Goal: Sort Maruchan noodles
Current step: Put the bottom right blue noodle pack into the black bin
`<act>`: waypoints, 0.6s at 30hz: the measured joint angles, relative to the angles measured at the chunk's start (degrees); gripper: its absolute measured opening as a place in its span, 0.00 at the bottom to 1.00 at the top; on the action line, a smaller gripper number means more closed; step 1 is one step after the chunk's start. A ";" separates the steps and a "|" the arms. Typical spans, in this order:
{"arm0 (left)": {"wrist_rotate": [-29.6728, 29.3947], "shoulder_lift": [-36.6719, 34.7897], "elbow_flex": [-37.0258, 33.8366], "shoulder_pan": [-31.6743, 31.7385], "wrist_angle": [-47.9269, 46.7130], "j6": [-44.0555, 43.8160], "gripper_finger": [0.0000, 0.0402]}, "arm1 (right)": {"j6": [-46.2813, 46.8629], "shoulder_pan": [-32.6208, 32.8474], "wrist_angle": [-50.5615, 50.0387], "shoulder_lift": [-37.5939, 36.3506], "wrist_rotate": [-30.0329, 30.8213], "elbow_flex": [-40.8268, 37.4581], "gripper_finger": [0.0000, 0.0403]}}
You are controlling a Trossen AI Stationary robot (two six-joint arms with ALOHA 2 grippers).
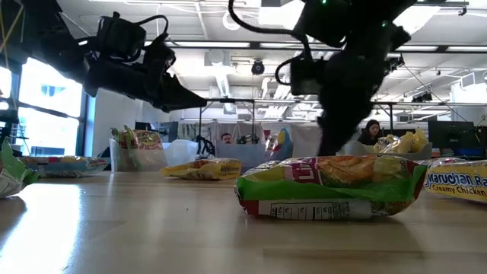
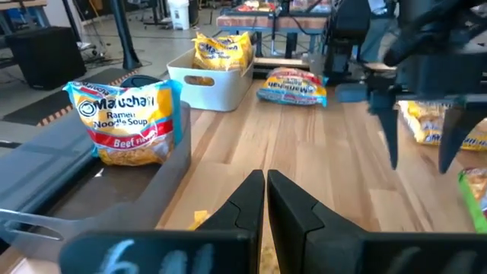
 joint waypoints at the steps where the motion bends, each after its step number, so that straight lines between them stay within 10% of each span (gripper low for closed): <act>1: 0.00 0.25 0.23 0.00 0.08 -0.61 0.02 | 2.32 0.70 -2.77 0.00 -0.81 0.67 0.49; 18: 0.02 0.78 0.84 0.00 0.46 -0.41 0.02 | 33.97 19.32 -29.55 -8.52 -4.07 1.85 0.03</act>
